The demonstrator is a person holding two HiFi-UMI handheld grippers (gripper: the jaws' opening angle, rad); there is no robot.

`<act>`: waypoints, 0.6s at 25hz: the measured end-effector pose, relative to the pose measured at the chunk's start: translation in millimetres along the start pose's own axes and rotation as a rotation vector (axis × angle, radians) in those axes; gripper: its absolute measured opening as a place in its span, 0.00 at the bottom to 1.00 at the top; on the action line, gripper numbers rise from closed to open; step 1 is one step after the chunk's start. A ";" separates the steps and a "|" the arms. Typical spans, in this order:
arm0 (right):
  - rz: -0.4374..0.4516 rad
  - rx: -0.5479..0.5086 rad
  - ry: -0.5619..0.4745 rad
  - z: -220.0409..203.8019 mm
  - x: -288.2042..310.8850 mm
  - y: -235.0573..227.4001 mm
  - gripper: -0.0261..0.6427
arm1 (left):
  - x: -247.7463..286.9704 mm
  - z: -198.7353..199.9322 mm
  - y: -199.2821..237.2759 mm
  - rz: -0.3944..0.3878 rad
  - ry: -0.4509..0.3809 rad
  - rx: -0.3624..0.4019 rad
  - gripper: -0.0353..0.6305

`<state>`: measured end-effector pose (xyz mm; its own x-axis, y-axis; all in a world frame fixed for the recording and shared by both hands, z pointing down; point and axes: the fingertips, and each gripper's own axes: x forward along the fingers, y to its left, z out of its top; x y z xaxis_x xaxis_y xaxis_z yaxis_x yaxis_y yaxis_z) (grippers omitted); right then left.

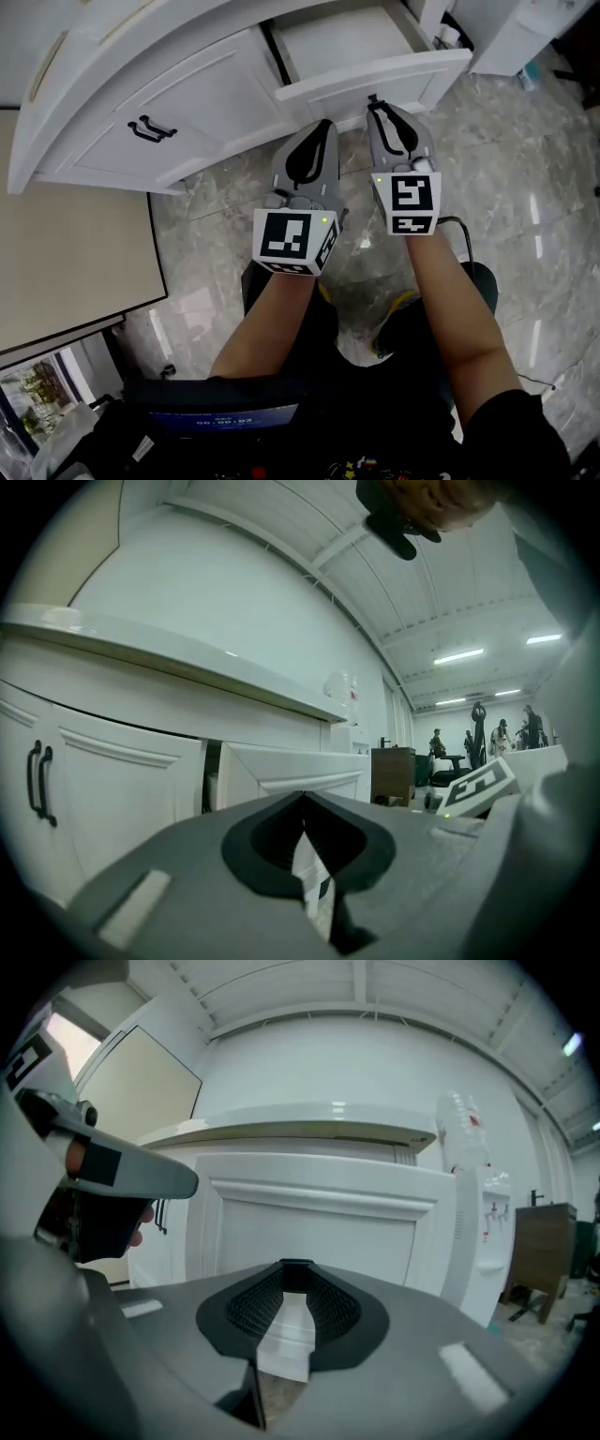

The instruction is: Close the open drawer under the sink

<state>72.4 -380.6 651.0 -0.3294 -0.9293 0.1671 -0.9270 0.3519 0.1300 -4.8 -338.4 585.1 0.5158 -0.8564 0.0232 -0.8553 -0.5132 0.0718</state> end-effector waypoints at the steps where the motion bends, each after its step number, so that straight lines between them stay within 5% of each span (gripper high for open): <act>1: -0.009 -0.014 -0.019 -0.4 -0.2 1.0 0.19 | 1.5 -2.1 1.4 0.000 -0.012 0.007 0.05; 15: -0.037 0.005 -0.058 9.5 65.6 -5.8 0.19 | 32.7 -3.5 45.3 0.009 -0.077 0.023 0.05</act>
<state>54.4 -444.6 651.9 -0.3043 -0.9467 0.1057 -0.9396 0.3166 0.1304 -26.6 -389.5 592.5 0.5035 -0.8624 -0.0530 -0.8613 -0.5058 0.0488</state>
